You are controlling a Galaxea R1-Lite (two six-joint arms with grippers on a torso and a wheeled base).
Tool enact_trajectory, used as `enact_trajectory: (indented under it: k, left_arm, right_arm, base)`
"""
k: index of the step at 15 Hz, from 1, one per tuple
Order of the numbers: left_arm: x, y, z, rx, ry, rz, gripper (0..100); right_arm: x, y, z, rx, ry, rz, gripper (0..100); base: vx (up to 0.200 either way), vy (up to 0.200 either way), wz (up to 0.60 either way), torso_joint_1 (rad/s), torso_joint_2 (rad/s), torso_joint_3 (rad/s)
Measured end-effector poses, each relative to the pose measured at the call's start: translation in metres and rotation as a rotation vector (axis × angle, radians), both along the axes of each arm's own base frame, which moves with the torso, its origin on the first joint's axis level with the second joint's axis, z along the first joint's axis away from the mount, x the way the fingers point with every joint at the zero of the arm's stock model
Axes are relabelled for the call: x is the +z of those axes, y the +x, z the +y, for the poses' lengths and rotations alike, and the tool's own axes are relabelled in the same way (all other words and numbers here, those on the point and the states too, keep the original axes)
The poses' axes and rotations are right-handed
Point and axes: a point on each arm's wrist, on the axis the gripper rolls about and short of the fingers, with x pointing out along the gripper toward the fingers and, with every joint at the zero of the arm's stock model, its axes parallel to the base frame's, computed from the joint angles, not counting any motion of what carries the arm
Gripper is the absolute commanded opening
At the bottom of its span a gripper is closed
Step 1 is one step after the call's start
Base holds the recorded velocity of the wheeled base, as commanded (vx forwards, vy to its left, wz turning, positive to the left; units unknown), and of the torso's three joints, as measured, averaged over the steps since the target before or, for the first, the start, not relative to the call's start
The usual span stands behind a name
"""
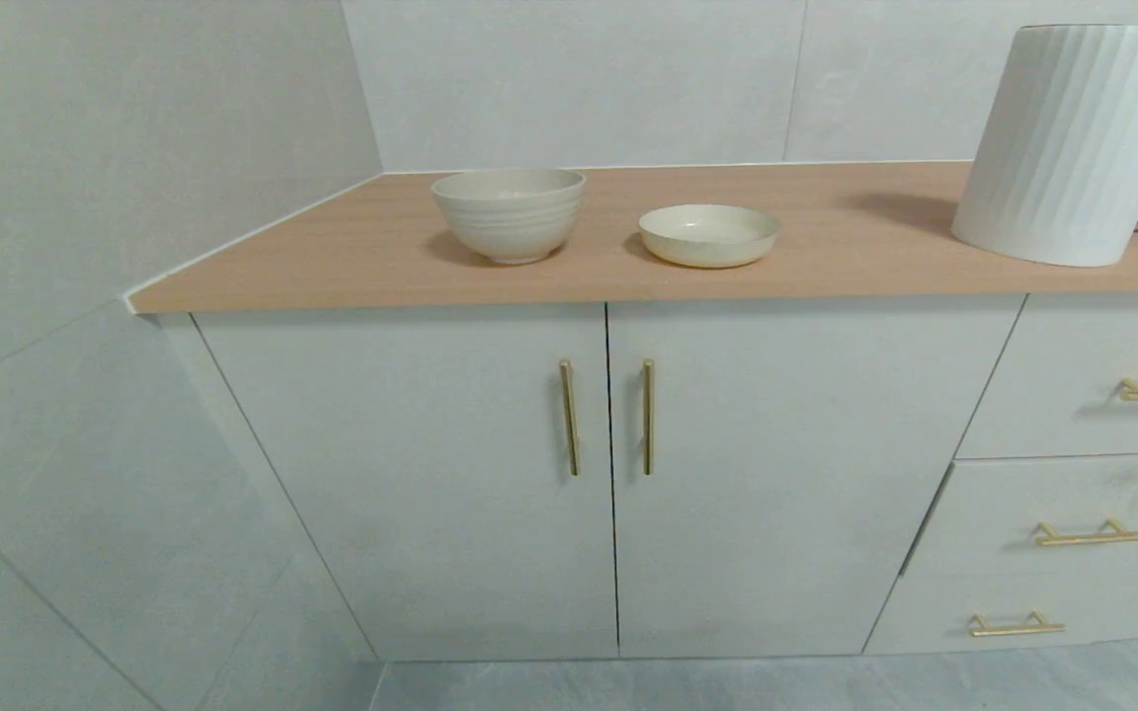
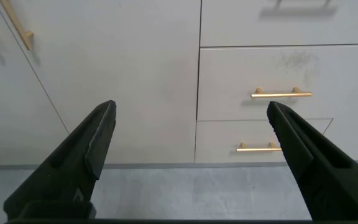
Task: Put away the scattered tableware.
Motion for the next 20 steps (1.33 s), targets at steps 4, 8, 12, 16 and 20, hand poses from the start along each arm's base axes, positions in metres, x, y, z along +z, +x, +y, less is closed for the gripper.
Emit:
enact_trajectory:
  k: [4,8,12,16,20]
  left_arm:
    - [0.0,0.0,0.0,0.0,0.0,0.0,100]
    - [0.0,0.0,0.0,0.0,0.0,0.0,100]
    - [0.0,0.0,0.0,0.0,0.0,0.0,100]
    - [0.0,0.0,0.0,-0.001,0.0,0.0,100]
    - [0.0,0.0,0.0,-0.001,0.0,0.0,100]
  right_arm:
    - [0.0,0.0,0.0,0.003,-0.006,0.0,100]
    - [0.019,-0.004,0.001,0.04,-0.004,-0.032,100]
    - [0.081,0.018,0.004,0.202,0.004,0.07,100]
    - [0.141,0.099,0.016,0.38,0.017,0.253,100]
    - [0.179,0.199,0.056,0.566,0.101,0.362,100]
  base:
    - [0.0,0.0,0.0,0.0,0.0,0.0]
    - [0.0,0.0,0.0,0.0,0.0,0.0]
    - [0.0,0.0,0.0,0.0,0.0,0.0]
    - [0.0,0.0,0.0,0.0,0.0,0.0]
    - [0.0,0.0,0.0,0.0,0.0,0.0]
